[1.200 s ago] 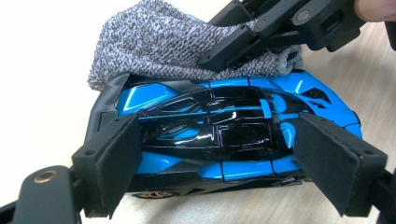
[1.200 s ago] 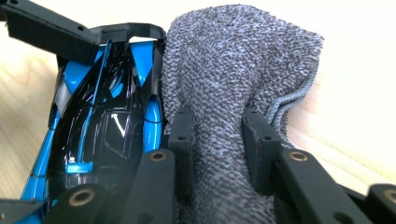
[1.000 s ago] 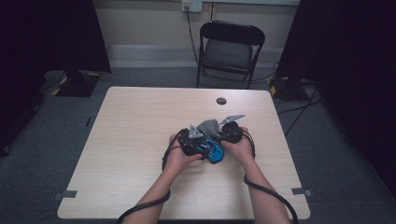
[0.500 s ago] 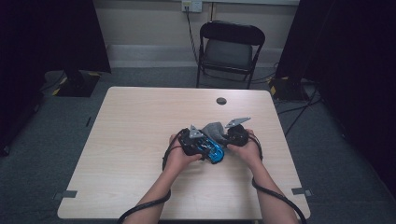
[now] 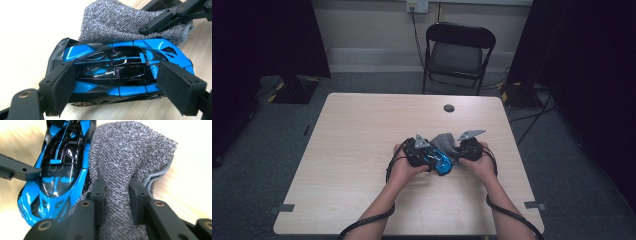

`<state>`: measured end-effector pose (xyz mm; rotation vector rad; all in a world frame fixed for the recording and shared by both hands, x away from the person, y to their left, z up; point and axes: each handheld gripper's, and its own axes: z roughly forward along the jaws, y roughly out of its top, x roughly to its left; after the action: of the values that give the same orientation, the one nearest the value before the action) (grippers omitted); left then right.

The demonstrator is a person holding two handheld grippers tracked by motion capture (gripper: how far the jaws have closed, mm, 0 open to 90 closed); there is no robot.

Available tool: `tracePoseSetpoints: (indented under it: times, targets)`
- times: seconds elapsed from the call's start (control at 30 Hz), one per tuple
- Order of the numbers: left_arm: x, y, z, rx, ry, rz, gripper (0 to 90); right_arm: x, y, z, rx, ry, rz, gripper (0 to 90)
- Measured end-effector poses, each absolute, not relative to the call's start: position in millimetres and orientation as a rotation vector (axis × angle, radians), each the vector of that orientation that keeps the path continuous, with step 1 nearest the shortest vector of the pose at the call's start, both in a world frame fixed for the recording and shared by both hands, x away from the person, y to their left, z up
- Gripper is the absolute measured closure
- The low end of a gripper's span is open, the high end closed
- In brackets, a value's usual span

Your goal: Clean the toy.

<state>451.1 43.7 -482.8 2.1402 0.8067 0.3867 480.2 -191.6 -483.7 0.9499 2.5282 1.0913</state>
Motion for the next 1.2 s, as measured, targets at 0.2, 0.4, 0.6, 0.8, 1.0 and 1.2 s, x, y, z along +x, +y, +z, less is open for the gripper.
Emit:
tracePoseSetpoints:
  times: [0.2,0.4,0.6,0.8,1.0,1.2]
  targets:
    - [451,44,-483,2.139,0.808,0.387,15.7,478,-195,-483,0.94,2.537,1.091,68.7]
    - [451,44,-483,2.14,0.808,0.389,15.7,474,-198,-484,0.935,2.528,1.094,68.7]
    - [451,43,-483,2.141,0.807,0.391,15.7,469,-203,-484,0.939,2.525,1.094,68.7]
    - [451,43,-483,2.139,0.809,0.391,15.7,463,-207,-485,0.934,2.515,1.098,68.7]
    - [451,43,-483,2.14,0.809,0.39,15.7,457,-210,-485,0.931,2.505,1.105,68.8]
    - [451,43,-483,2.141,0.809,0.391,15.7,453,-216,-484,0.929,2.512,1.099,68.8]
